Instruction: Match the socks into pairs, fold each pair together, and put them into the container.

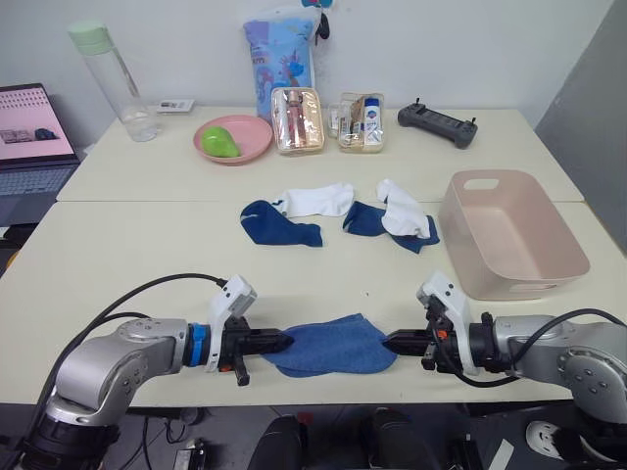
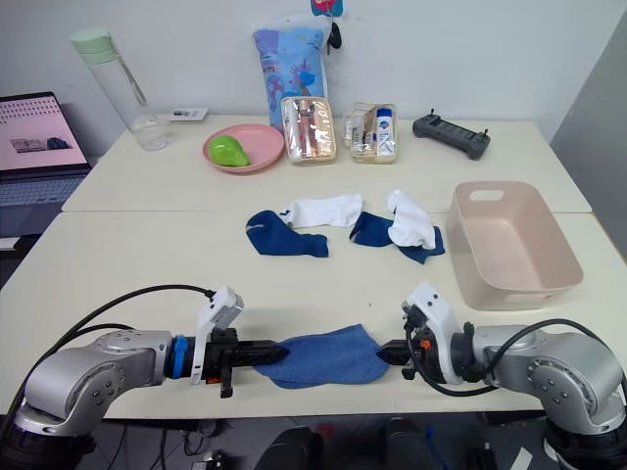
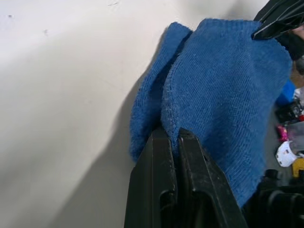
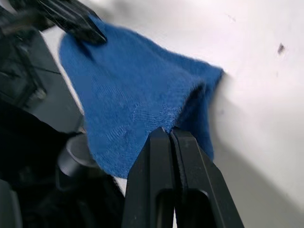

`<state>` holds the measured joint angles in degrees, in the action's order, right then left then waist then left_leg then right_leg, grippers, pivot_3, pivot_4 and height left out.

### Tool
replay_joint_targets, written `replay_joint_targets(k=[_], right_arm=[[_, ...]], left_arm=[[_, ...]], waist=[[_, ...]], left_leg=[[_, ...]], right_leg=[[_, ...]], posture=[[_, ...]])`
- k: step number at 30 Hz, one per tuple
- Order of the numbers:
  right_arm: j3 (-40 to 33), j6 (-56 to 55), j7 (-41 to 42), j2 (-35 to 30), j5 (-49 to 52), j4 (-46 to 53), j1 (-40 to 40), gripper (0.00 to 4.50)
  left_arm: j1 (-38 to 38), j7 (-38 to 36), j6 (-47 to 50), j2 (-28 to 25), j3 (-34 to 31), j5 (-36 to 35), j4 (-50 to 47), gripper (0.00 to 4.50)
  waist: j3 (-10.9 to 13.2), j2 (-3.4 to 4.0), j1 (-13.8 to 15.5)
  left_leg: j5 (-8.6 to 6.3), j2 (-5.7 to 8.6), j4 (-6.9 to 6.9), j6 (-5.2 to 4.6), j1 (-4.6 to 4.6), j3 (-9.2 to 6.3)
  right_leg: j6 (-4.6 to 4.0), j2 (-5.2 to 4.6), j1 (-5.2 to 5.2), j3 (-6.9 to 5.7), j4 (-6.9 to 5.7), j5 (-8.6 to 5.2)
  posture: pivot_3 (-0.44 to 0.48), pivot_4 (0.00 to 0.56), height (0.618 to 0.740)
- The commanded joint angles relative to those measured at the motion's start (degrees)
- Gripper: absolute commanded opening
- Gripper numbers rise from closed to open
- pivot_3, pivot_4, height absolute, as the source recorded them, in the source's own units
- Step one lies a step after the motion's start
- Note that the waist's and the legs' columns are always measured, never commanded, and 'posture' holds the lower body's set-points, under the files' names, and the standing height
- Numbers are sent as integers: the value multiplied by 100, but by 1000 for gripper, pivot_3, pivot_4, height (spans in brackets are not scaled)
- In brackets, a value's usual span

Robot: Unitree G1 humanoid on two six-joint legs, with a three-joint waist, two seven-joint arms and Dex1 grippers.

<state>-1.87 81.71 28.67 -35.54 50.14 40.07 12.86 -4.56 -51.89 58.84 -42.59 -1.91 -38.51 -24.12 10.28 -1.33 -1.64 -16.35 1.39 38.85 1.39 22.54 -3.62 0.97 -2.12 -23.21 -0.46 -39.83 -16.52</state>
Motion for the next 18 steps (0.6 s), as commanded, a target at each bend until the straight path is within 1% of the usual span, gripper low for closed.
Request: replay_joint_targets(k=[1,4,8,14,18], right_arm=[[100,-434,6,-65,-173,32,-8,0],[162,-610,31,-114,-259,15,-34,0],[231,-830,87,-182,-280,44,65,0],[370,-1064,94,-235,-410,22,86,0],[495,-1205,150,-315,-492,-22,89,0]], left_arm=[[140,78,-223,24,13,1,-175,13],[184,131,-253,35,-24,-66,-212,13],[394,145,-153,21,-318,-451,-557,13],[630,629,-83,242,-649,-771,-861,13],[698,1021,-35,413,-674,-877,-1021,13]], waist=[[0,0,-2],[0,0,7],[0,0,-1],[0,0,4],[0,-1,10]], left_leg=[[0,0,0,0,0,-1],[0,0,-1,0,1,-5],[0,0,-1,0,1,-2],[0,-1,-1,0,1,-5],[0,0,-1,0,2,-6]], right_leg=[[0,1,0,-1,0,0],[0,1,0,-4,0,0],[0,0,0,-2,3,0],[0,0,1,-4,4,0],[0,0,3,-5,7,0]], posture=[[0,150,733],[0,150,733],[0,150,733],[0,150,733],[0,150,733]])
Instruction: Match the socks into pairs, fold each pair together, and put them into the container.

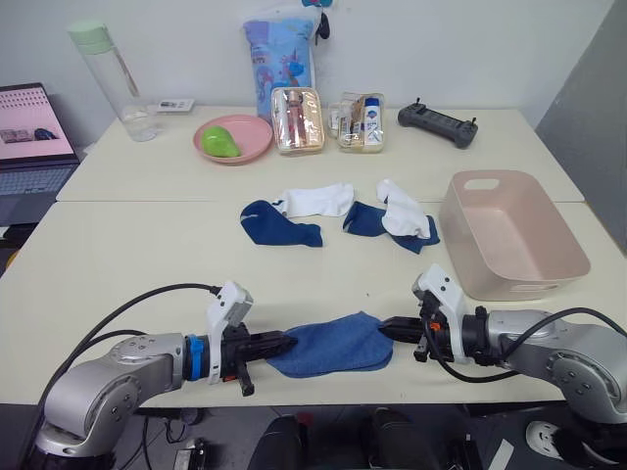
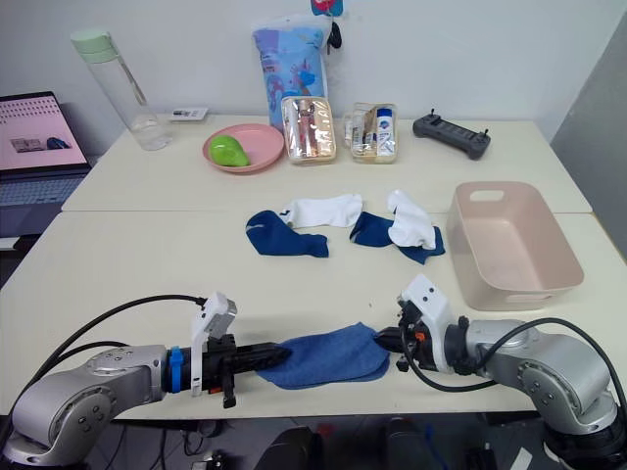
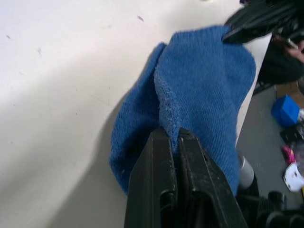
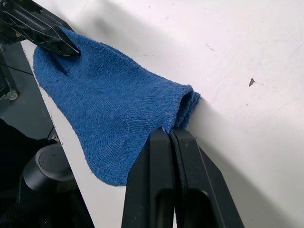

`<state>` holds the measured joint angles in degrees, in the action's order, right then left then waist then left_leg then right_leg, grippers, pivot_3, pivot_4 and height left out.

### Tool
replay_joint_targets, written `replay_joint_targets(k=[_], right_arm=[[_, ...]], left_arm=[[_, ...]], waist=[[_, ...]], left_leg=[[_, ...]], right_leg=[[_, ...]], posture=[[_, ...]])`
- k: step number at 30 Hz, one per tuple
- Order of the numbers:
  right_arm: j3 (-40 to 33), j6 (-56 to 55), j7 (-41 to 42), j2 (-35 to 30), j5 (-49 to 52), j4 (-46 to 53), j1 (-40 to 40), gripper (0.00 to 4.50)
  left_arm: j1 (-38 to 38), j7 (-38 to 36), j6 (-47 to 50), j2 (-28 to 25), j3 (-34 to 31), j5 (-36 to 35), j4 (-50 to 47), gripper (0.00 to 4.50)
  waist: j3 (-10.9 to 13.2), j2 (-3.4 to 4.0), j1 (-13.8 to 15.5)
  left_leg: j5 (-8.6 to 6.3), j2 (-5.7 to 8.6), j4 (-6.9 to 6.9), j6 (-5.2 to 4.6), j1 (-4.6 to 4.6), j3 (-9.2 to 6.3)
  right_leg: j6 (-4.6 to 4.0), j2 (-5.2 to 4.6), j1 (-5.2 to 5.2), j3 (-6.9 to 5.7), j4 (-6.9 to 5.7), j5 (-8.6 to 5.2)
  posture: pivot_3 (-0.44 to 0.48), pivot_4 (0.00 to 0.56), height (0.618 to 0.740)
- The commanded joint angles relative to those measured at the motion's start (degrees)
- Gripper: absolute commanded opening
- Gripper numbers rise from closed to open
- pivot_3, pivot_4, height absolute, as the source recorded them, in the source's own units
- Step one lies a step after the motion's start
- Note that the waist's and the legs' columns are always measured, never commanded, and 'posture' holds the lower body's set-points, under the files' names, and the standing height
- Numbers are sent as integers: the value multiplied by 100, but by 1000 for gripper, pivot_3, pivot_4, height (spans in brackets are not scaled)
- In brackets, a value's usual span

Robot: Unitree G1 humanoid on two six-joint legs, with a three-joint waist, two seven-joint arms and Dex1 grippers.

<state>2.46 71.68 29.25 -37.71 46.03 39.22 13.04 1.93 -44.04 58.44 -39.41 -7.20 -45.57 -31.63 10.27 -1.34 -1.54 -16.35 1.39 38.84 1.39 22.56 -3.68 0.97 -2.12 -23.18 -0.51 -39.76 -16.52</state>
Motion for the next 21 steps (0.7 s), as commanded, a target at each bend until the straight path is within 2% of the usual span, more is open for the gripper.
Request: replay_joint_targets(k=[1,7,12,13,14,15,17,21], right_arm=[[153,-278,130,-171,-172,54,60,0],[499,-542,182,-320,-530,-102,-53,0],[632,-533,280,-400,-561,-25,-150,0],[626,-535,274,-407,-571,-18,-165,0],[581,-560,249,-392,-585,-8,-179,0],[464,-571,223,-345,-545,7,-185,465],[221,-520,220,-253,-365,45,-183,1005],[-121,-597,158,-238,-310,139,-307,2465]], left_arm=[[93,265,-12,79,-129,-154,-278,13],[307,150,-389,-117,175,230,-56,13],[325,132,-1097,-199,664,1028,306,13],[313,121,-1047,-159,618,946,361,13],[316,36,-1049,-138,534,826,378,459],[330,-80,-1021,-154,406,658,357,660],[365,-235,-1009,-233,193,469,298,1260],[310,-278,-918,-367,-287,203,351,2562]], waist=[[0,0,-1],[0,0,0],[0,0,3],[0,0,3],[0,1,3],[0,0,4],[0,0,2],[0,0,9]], left_leg=[[0,0,0,0,-1,1],[0,0,0,0,-1,1],[0,1,0,0,-1,2],[0,1,0,0,0,2],[0,0,0,0,0,2],[0,0,0,0,0,2],[0,0,0,0,0,0],[0,-1,0,0,1,-2]], right_leg=[[0,0,0,1,0,0],[0,1,0,0,0,0],[0,1,1,1,4,0],[0,1,1,1,4,0],[0,1,1,1,4,0],[0,1,1,1,4,0],[0,1,1,-2,4,0],[0,1,1,-4,4,0]], posture=[[0,150,733],[0,150,733],[0,150,733],[0,150,733],[0,150,733],[0,150,733],[0,150,733],[0,150,733]])
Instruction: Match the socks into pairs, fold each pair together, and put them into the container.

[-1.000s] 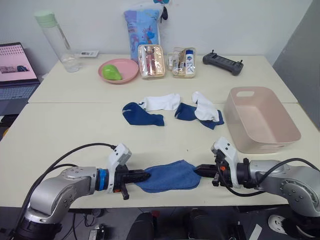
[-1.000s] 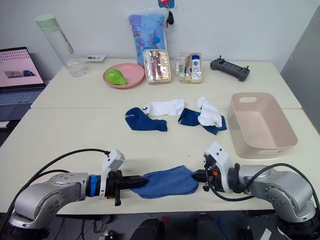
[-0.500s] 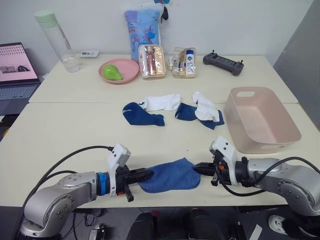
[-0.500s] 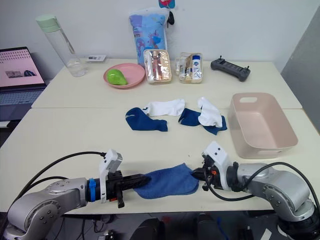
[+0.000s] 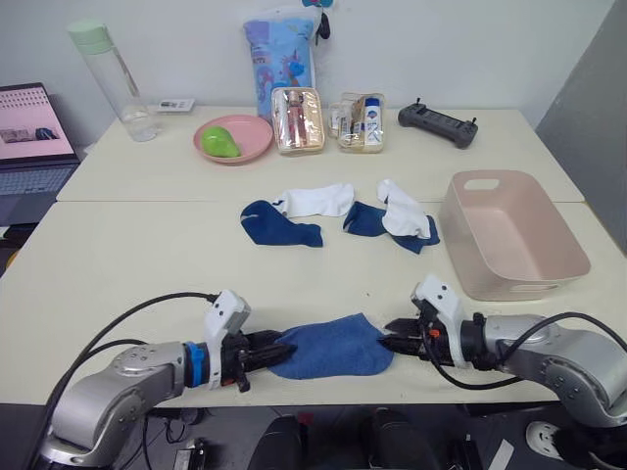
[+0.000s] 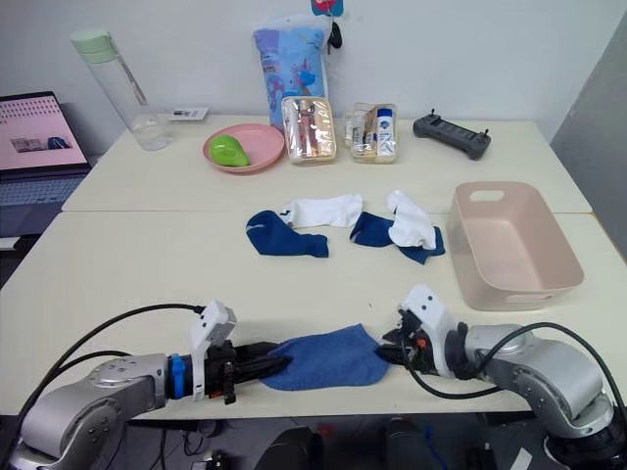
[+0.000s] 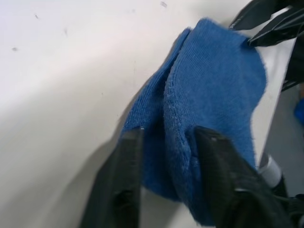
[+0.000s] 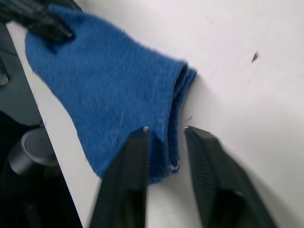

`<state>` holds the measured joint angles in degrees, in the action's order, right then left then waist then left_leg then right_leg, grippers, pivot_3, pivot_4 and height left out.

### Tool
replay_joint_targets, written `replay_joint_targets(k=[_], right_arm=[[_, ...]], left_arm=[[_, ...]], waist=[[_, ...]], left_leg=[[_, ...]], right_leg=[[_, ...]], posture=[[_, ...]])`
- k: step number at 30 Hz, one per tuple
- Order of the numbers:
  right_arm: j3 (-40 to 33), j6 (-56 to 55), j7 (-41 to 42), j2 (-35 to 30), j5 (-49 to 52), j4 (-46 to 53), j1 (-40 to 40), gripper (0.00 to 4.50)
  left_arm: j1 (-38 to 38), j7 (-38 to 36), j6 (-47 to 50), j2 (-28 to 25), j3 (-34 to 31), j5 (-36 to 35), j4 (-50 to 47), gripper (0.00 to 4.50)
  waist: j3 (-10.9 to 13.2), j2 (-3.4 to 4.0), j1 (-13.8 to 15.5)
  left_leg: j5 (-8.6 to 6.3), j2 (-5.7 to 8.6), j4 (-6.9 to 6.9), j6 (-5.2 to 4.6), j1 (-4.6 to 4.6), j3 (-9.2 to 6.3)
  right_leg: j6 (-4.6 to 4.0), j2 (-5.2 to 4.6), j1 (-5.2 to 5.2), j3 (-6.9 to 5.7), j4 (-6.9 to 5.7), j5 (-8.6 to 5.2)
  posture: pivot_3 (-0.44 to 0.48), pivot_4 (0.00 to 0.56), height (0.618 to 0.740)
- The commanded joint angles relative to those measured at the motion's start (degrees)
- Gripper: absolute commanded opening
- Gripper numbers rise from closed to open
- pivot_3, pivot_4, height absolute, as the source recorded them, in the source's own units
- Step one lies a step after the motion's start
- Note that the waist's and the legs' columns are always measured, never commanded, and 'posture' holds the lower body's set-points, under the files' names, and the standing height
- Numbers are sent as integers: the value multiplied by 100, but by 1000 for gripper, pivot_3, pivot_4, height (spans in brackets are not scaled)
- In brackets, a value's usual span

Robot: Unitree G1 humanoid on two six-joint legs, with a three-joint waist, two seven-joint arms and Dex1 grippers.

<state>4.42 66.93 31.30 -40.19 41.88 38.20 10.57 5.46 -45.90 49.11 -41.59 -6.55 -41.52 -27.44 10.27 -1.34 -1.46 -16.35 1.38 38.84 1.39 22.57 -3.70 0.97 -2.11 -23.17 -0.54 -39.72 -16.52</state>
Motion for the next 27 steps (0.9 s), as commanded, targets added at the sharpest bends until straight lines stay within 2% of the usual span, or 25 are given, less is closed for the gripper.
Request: replay_joint_targets(k=[1,2,3,8,13,15,18,23,27], right_arm=[[-351,-137,-71,21,88,245,-91,2817],[-351,-159,-83,12,46,238,-151,3147],[-285,-213,-81,-21,-47,223,-237,3151],[88,-410,-169,-7,-397,167,-517,3151],[249,-474,-221,39,-569,124,-717,3151],[346,-515,-239,33,-661,110,-739,2756],[435,-580,-197,46,-713,173,-731,1823],[497,-654,-165,55,-730,210,-727,69],[301,-645,-107,66,-582,276,-696,0]], left_arm=[[-26,-127,18,-201,-357,-187,-70,2914],[38,-161,-73,-292,-245,-14,-82,3246],[71,-81,-82,-301,-136,121,-37,3497],[94,80,-149,-184,347,458,12,3497],[49,192,-433,11,845,871,177,3497],[42,126,-461,51,966,897,202,3548],[51,17,-369,60,1106,845,150,2931],[0,44,-410,168,1191,849,223,1399],[-163,61,-272,241,842,563,258,180]], waist=[[0,0,1],[0,0,-1],[0,1,-2],[-2,2,7],[-34,39,23],[-52,48,37],[-59,54,47],[-59,54,50],[-59,54,52]], left_leg=[[0,0,0,0,0,0],[0,0,0,0,0,1],[0,0,0,0,0,2],[0,1,-3,0,0,1],[0,3,-3,-1,-3,3],[-1,3,-3,-2,-8,2],[-7,2,-22,-11,-72,-6],[-16,3,-25,-24,-77,0],[-16,3,-25,-24,-77,-2]], right_leg=[[0,0,0,0,2,0],[0,0,0,0,3,0],[0,0,1,1,3,0],[0,0,3,1,8,0],[1,-1,12,4,20,1],[2,-1,22,2,29,1],[4,0,94,-6,69,0],[5,-1,101,-1,79,-1],[5,-2,101,-3,78,-1]], posture=[[0,150,733],[0,150,733],[0,150,733],[0,150,733],[0,150,733],[0,150,733],[0,150,733],[0,150,733],[0,150,733]])
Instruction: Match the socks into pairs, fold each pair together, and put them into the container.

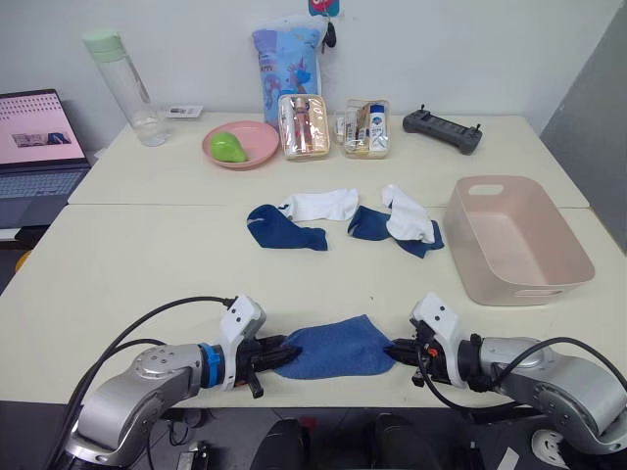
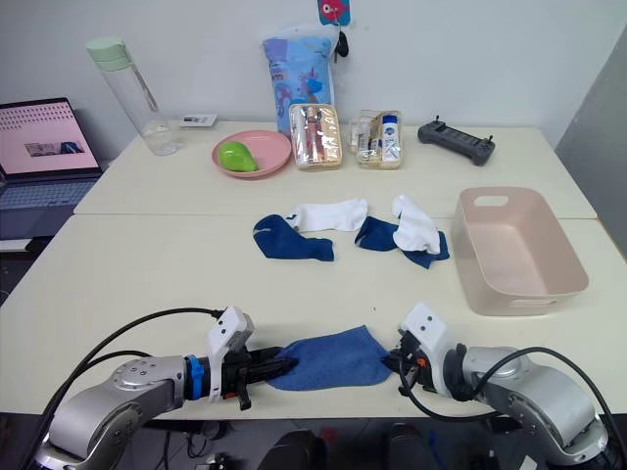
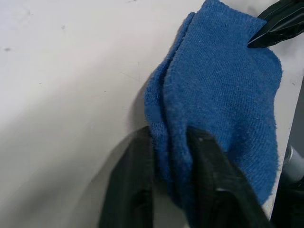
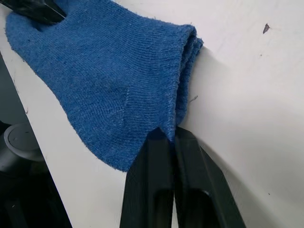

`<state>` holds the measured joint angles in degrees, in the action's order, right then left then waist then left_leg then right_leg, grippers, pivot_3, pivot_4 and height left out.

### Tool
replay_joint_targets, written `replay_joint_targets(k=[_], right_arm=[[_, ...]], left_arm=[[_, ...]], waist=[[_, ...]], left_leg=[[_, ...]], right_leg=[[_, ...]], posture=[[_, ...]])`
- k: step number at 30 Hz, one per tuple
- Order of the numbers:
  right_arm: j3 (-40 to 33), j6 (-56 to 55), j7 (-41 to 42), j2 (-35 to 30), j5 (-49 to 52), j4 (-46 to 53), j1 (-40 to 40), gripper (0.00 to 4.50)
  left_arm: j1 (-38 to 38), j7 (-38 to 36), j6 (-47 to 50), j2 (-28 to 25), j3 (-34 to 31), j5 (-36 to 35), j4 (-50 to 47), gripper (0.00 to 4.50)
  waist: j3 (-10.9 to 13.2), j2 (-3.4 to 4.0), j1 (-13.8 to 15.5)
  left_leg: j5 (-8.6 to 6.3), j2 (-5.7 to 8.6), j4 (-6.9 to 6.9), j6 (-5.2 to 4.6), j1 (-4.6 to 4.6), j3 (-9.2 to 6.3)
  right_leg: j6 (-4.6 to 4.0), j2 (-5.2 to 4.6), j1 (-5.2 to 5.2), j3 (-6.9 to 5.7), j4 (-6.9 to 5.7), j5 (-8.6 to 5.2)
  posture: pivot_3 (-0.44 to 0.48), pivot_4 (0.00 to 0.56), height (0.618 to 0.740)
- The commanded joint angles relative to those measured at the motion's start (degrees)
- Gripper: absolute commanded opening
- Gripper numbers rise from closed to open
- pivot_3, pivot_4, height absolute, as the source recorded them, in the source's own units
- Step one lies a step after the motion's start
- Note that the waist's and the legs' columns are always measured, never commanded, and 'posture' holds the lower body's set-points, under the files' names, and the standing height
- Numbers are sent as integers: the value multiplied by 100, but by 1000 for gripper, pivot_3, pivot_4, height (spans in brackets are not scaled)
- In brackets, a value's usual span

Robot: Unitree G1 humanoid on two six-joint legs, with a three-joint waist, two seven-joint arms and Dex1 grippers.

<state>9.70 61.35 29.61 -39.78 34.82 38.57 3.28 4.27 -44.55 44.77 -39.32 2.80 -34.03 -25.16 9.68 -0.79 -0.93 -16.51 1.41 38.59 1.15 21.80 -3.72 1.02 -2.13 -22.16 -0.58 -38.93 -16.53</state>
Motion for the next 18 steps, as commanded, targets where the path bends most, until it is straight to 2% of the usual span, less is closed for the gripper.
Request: replay_joint_targets(k=[1,9,18], right_arm=[[-309,-51,57,72,204,234,73,0],[-654,274,-52,442,573,-32,657,0],[-186,50,-154,652,-14,-906,1218,0]], left_arm=[[-128,-105,155,-16,-160,-206,72,17],[-1282,-159,519,38,-422,-499,521,17],[-2031,-287,393,198,39,-36,1552,17]], waist=[[0,0,-1],[4,-3,-5],[6,-5,-12]], left_leg=[[0,0,0,0,0,0],[0,0,1,0,4,-1],[0,0,0,0,7,0]], right_leg=[[0,0,0,0,0,0],[0,3,-5,-2,-2,0],[-1,4,-11,-1,-5,1]], posture=[[0,150,733],[0,150,733],[0,150,733]])
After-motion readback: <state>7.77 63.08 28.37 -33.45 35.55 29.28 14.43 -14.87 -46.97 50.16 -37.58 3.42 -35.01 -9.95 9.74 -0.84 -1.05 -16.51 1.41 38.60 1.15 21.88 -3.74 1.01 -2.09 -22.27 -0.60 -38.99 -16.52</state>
